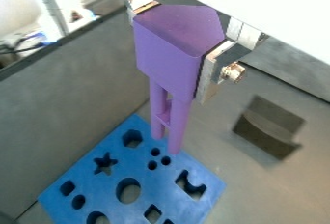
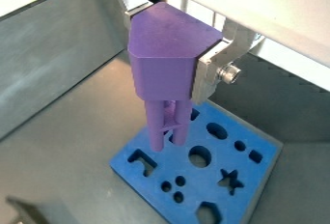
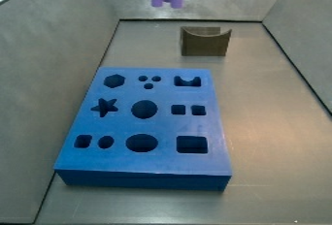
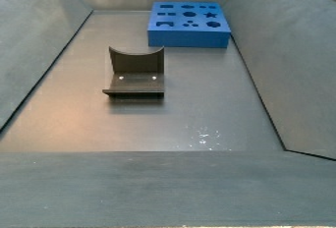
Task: Pick up the 3 prong object. Move up. Move to above the board. Insert the 3 prong object.
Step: Insert the 3 prong object.
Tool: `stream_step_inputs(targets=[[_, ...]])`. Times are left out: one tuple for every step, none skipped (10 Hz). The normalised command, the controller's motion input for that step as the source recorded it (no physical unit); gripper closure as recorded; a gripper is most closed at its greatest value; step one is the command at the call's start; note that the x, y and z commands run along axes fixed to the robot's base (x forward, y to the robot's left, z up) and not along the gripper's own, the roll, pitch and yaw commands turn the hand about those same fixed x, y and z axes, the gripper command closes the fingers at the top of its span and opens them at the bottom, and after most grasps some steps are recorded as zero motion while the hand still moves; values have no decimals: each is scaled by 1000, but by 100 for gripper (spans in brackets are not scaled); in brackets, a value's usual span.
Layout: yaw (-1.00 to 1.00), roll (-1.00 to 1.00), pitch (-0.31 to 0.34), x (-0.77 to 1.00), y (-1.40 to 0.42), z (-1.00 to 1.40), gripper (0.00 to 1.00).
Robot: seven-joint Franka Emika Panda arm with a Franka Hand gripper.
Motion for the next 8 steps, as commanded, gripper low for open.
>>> stream_step_inputs(targets=[[-769, 61, -31, 337, 109, -51, 100], [-860, 89, 0, 66, 77, -229, 100], [-937, 66, 26, -94, 0, -246, 100], [-929, 51, 0, -211, 0, -377, 100], [-951, 46, 0, -206, 0, -397, 100], [-960, 13, 0, -194, 0, -431, 100], [-960, 1, 0, -194, 0, -449, 100], [-954, 0, 0, -203, 0, -474, 100]])
